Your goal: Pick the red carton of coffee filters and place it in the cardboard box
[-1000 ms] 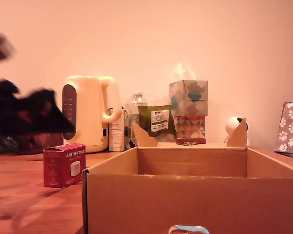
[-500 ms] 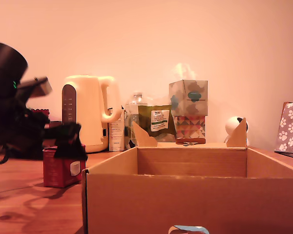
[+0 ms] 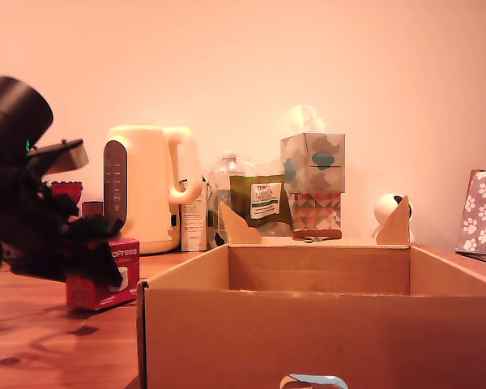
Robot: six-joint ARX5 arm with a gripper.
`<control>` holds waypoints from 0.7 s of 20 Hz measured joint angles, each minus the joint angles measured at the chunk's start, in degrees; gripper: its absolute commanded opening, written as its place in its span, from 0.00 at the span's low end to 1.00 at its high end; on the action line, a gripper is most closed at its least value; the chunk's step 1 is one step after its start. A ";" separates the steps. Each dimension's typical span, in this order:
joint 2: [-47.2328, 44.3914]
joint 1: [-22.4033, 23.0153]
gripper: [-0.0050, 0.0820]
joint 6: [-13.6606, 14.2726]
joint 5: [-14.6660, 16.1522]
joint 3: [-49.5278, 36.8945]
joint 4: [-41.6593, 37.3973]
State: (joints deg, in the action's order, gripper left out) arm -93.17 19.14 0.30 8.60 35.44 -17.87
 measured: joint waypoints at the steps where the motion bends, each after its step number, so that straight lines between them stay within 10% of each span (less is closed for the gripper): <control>1: 3.13 0.00 0.28 0.31 0.04 0.00 2.03; 6: 20.00 0.00 0.28 1.42 0.57 0.09 9.92; 14: 22.51 7.43 0.28 1.44 12.09 0.09 12.35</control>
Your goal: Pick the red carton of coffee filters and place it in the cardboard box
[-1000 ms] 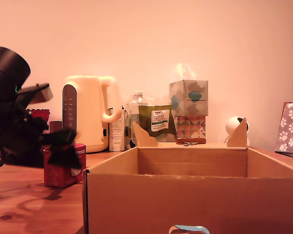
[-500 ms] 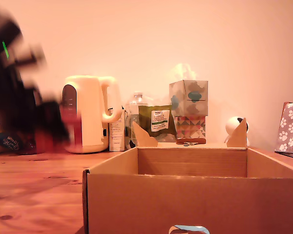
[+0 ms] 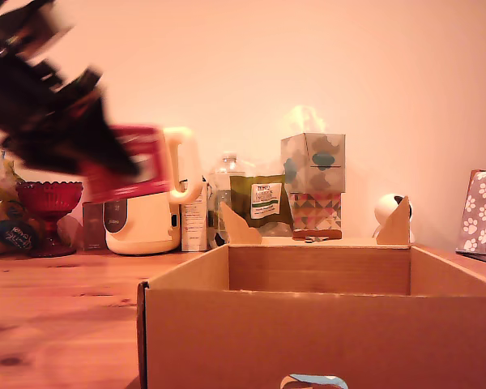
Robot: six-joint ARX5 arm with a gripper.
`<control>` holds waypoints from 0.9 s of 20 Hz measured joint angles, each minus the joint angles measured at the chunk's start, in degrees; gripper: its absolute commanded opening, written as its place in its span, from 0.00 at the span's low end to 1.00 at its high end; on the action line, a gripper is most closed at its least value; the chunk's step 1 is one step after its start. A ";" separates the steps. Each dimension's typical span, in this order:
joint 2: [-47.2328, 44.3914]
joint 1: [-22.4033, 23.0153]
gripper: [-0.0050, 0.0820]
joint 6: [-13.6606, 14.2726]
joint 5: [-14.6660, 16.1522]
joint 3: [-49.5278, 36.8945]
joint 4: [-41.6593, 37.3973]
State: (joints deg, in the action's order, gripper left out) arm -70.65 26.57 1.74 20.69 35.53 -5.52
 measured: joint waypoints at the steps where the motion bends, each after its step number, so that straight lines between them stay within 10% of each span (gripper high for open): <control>1: 0.00 2.14 0.28 0.00 0.44 -0.02 -1.36; 10: -6.75 16.61 0.28 0.00 -1.36 0.11 -19.21; 18: -20.33 19.15 0.28 0.00 -2.56 11.96 -13.27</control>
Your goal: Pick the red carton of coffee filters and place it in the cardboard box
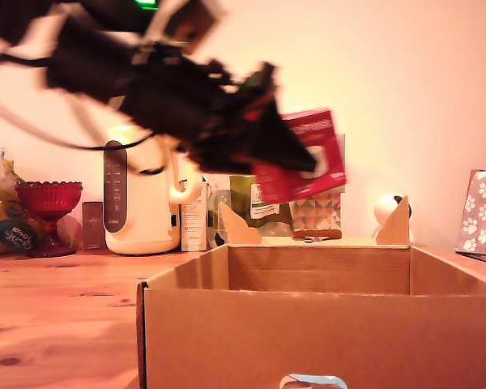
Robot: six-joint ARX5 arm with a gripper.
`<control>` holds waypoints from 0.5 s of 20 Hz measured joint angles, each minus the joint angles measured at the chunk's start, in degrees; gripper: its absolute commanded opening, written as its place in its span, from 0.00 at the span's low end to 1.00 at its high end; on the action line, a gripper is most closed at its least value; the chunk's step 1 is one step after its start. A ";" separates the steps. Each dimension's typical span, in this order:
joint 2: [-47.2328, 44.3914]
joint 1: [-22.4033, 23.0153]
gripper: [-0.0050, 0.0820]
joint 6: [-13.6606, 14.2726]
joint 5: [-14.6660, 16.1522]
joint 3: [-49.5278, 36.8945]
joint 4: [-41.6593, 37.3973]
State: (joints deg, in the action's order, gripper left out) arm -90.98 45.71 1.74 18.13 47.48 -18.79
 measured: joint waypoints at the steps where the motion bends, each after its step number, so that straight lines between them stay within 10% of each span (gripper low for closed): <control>1: -1.33 0.09 0.28 0.00 0.00 3.04 3.96; 10: -13.18 0.39 0.31 0.00 -0.07 16.31 30.12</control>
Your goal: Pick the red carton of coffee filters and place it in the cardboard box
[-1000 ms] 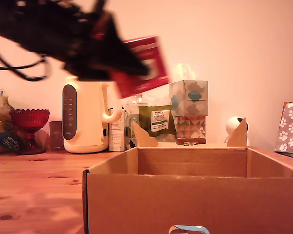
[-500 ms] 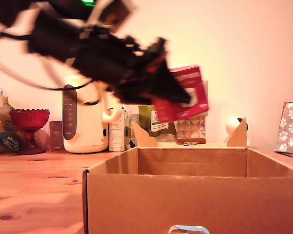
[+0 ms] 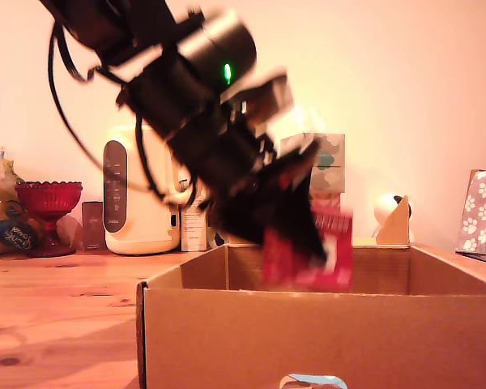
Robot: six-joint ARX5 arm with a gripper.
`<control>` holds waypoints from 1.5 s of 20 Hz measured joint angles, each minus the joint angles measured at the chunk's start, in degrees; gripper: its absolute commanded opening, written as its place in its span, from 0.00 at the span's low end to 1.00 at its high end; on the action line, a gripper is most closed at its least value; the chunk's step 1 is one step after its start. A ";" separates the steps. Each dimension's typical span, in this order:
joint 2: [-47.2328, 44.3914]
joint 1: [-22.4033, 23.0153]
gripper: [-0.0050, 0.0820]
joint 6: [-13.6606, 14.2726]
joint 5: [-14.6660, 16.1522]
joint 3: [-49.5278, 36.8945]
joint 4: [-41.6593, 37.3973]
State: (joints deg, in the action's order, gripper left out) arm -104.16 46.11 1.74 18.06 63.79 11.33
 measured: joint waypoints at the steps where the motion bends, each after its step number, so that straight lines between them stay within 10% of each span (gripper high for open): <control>1: 0.04 0.00 0.43 0.00 0.04 0.02 0.33; 4: 0.04 0.00 0.98 -0.02 0.04 1.22 1.88; 8: 0.57 0.00 0.95 -0.02 2.10 3.58 2.62; 10: 2.16 -0.02 0.85 -0.04 2.16 3.58 4.42; 13: 6.45 -0.57 0.06 -0.02 0.39 3.58 7.63; 23: 19.85 -10.93 0.03 -0.02 -2.56 -10.19 -9.81; 30: 32.48 -19.08 0.03 -5.11 -4.63 -23.89 -21.07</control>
State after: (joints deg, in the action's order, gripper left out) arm -71.68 27.03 -3.38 13.43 39.90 -9.74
